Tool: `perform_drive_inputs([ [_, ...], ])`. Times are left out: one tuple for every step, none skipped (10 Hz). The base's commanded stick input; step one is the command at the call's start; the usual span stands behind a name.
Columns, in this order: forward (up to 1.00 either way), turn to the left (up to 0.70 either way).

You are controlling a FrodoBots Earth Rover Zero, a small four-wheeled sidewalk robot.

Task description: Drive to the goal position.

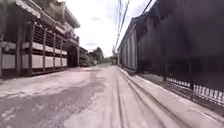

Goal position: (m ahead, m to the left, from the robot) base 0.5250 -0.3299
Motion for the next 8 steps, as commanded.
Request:
perform_drive_inputs([
  [0.85, 0.00],
  [0.85, 0.00],
  [0.85, 0.00],
  [0.85, 0.00],
  [0.85, 0.00],
  [0.85, 0.00],
  [0.85, 0.00],
  [0.85, 0.00],
])
